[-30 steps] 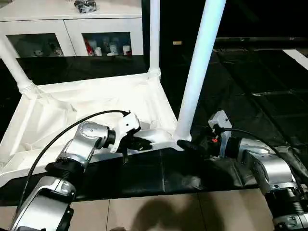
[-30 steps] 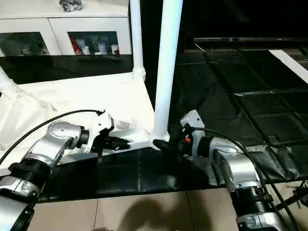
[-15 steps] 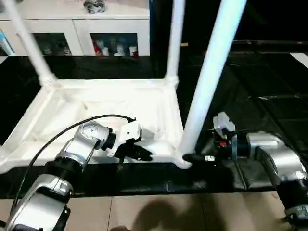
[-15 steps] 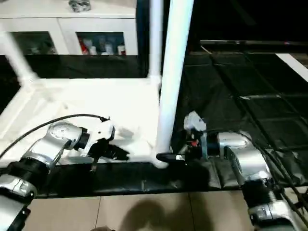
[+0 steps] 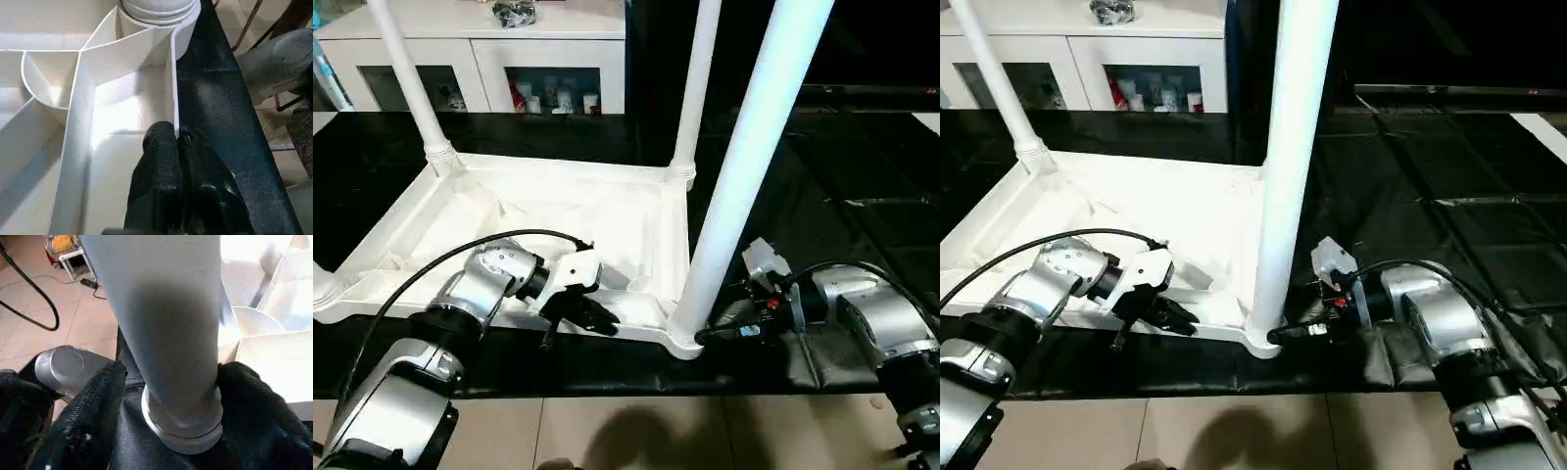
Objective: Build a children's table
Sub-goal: Rotate leg to tighten
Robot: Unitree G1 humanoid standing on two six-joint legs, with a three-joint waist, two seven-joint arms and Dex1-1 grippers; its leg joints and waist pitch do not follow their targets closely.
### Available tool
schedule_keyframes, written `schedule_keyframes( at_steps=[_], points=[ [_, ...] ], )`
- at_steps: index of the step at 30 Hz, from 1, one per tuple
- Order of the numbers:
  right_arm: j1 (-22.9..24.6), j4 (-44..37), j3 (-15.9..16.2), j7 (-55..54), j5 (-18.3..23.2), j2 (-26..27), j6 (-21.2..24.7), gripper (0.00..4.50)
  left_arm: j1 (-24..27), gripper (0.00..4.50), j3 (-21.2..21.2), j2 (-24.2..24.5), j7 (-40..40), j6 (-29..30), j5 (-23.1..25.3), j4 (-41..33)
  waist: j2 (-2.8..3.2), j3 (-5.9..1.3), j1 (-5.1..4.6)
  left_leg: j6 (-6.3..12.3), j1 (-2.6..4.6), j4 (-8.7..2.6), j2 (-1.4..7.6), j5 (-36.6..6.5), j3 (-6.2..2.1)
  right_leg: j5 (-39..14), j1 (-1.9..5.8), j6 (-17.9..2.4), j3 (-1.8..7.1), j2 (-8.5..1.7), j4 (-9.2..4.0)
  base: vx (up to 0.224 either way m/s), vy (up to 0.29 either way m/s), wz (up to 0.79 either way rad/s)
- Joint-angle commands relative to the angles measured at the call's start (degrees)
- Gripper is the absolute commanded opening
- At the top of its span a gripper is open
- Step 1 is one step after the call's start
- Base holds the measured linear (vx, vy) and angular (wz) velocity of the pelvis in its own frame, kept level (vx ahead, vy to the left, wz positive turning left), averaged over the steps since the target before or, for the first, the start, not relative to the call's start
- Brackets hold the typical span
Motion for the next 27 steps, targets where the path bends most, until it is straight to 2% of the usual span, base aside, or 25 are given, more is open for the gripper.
schedule_keyframes(
  at_steps=[1, 3, 8, 13, 16, 17, 18, 22, 23, 25, 26, 27],
  points=[
    [-0.9, 0.2, 0.8, 1.5, 0.3, 0.2, -0.5, 2.84, -0.6, 0.00, -2.6, -0.3, -2.1, -1.2, 2.6, 0.9, -0.47, -4.09, -0.26, 2.95, 0.89, -3.57, 1.79, -12.4, -0.43, -16.0, 2.86, -11.7, 2.83, -4.13, -4.14, 0.000, 0.000, 0.00],
    [-1.0, 0.4, 0.9, 1.8, 0.4, 0.4, -0.7, 2.54, -0.7, 0.00, -2.6, -0.3, -2.3, -1.5, 2.6, 1.4, -0.51, -4.11, -0.24, 3.12, 0.82, -3.56, 1.84, -12.1, -0.44, -15.4, 2.88, -11.8, 2.85, -4.13, -4.04, 0.000, 0.000, 0.00],
    [-0.7, 0.2, 0.8, 2.6, 0.8, 0.7, -0.2, 2.13, -1.0, 0.00, -2.2, -0.6, -2.3, -1.1, 2.0, 2.1, -0.53, -4.06, -0.02, 3.18, 0.92, -3.58, 1.88, -12.4, -0.41, -16.2, 2.82, -11.7, 2.85, -4.16, -4.13, 0.000, 0.000, 0.00],
    [0.8, -2.2, -0.4, 0.8, 2.7, 1.6, 2.0, 1.99, -1.4, 0.00, -0.3, -1.5, 0.2, 2.6, 0.7, 2.3, -0.53, -4.03, 0.28, 2.96, 0.99, -3.61, 1.91, -12.1, -0.37, -16.7, 2.80, -11.3, 2.94, -4.17, -4.22, 0.000, 0.000, 0.00],
    [1.8, -3.7, -1.7, -4.1, 2.7, 3.1, 4.1, 1.98, -1.8, 0.00, 1.4, -2.3, 3.5, 4.8, -0.1, 2.5, -0.55, -3.97, 0.33, 2.55, 0.97, -3.69, 1.84, -12.3, -0.47, -17.7, 2.81, -11.0, 2.85, -4.20, -4.24, 0.000, 0.000, 0.00],
    [2.6, -4.8, -2.7, -10.0, 1.9, 4.9, 5.7, 1.98, -2.1, 0.00, 2.7, -2.9, 6.8, 6.8, -0.5, 2.6, -0.59, -3.83, 0.13, 2.09, 0.79, -3.84, 1.78, -12.3, -0.53, -19.0, 2.88, -10.2, 2.80, -4.12, -4.37, 0.000, 0.000, 0.00],
    [3.1, -5.5, -3.5, -14.1, 1.6, 6.6, 6.8, 1.98, -2.4, 0.00, 3.9, -3.5, 8.7, 8.6, -1.2, 2.4, -0.47, -3.82, 0.20, 1.84, 1.06, -3.78, 1.75, -12.9, -0.49, -20.0, 2.62, -10.0, 2.79, -4.14, -4.54, 0.000, 0.000, 0.00],
    [4.4, -6.9, -5.3, -24.7, 0.0, 12.3, 7.6, 1.98, -3.0, 0.00, 6.5, -5.1, 13.7, 12.9, -2.6, 1.8, -0.43, -3.65, -1.01, 0.26, 0.92, -4.07, 1.44, -14.7, -0.75, -24.4, 2.57, -8.0, 2.63, -4.23, -5.04, 0.000, 0.000, 0.00],
    [4.6, -7.1, -5.5, -28.4, -0.9, 14.1, 8.3, 1.97, -3.0, 0.00, 7.1, -5.5, 15.5, 14.4, -2.4, 1.2, -0.39, -3.58, -1.92, -0.12, 0.79, -4.19, 1.29, -15.6, -0.92, -25.5, 2.67, -7.6, 2.47, -4.16, -5.24, 0.000, 0.000, 0.00],
    [4.6, -7.3, -5.7, -34.3, -2.4, 16.9, 10.0, 1.96, -2.8, 0.00, 7.8, -6.2, 18.3, 17.0, -2.3, -0.1, -0.62, -3.63, -2.65, 0.03, 0.64, -4.14, 1.09, -15.7, -0.99, -25.7, 2.77, -7.3, 2.41, -4.12, -5.31, 0.000, 0.000, 0.00],
    [4.5, -7.2, -5.7, -35.3, -2.6, 17.4, 10.2, 1.96, -2.8, 0.00, 8.0, -6.3, 18.9, 17.4, -2.2, -0.3, -0.54, -3.60, -2.74, 0.11, 0.65, -4.20, 1.15, -15.4, -0.99, -25.5, 2.76, -7.2, 2.50, -4.12, -5.29, 0.000, 0.000, 0.00],
    [3.5, -6.3, -6.1, -41.7, -4.0, 20.7, 11.0, 1.95, -2.9, 0.00, 8.9, -7.6, 23.0, 20.1, -1.9, -1.5, -0.41, -3.66, -2.97, 0.28, 0.82, -4.09, 1.17, -14.9, -0.92, -24.5, 2.52, -7.6, 2.63, -4.12, -5.25, 0.000, 0.000, 0.00]
  ],
)
